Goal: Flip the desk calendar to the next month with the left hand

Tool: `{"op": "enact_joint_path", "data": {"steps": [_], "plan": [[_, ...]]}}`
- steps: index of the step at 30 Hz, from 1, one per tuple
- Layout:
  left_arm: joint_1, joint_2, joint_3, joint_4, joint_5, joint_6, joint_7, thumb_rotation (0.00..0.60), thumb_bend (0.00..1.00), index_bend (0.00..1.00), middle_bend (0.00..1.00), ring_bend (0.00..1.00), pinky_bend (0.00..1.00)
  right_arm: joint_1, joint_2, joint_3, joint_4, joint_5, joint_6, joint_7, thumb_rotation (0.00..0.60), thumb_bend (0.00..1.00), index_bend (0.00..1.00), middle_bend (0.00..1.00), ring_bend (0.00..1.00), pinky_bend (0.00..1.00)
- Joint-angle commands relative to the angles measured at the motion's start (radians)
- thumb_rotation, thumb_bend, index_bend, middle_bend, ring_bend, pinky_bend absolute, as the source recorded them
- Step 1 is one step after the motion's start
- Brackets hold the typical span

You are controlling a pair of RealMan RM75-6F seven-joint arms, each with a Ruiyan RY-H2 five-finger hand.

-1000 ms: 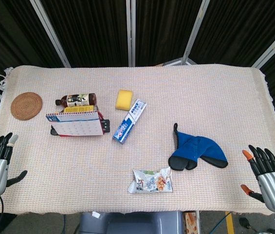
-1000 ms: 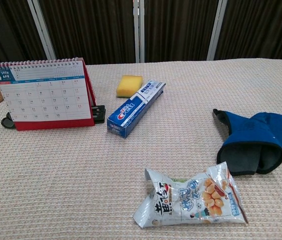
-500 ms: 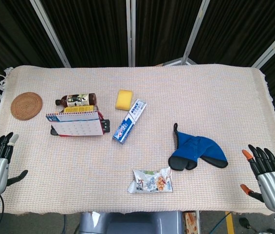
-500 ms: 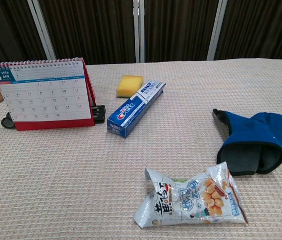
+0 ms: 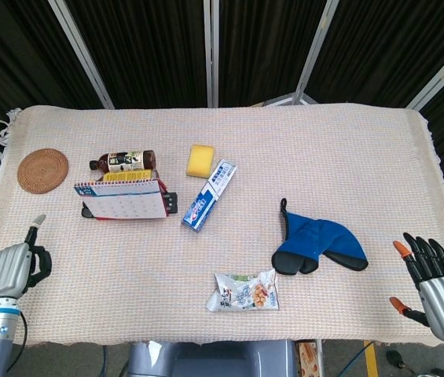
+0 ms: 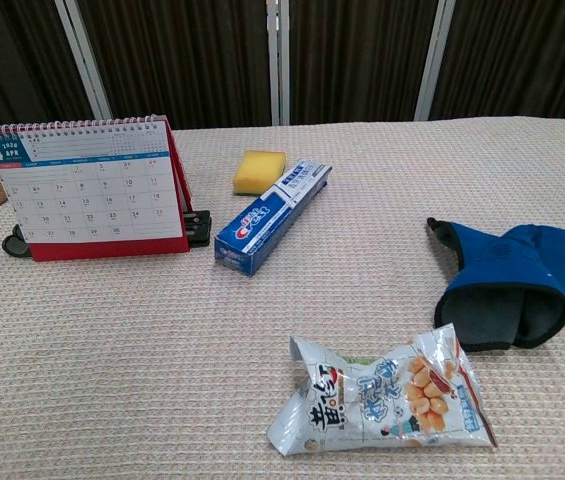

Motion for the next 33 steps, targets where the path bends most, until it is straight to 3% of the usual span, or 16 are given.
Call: {"op": "enact_joint_path", "data": {"steps": [1,12,33], "plan": [[-0.073,-0.013,-0.040,-0.007,-0.147,-0.122,-0.010,0.600,0.72,0.00,0.76,0.75,0.66,0.000,0.001,0.000,-0.001,-0.002,0.002,0.001,0.600,0.04,0.00,0.00,0.00,0.00],[-0.197,-0.128,-0.054,0.109,-0.370,-0.197,0.111,0.600,0.72,0.00,0.76,0.75,0.66,0.000,0.004,0.001,0.000,0.002,0.001,0.009,0.600,0.04,0.00,0.00,0.00,0.00],[-0.319,-0.214,-0.069,0.210,-0.529,-0.225,0.196,0.600,0.73,0.00,0.76,0.75,0.66,0.006,-0.003,0.004,0.008,0.018,-0.017,0.007,0.600,0.04,0.00,0.00,0.00,0.00]]}}
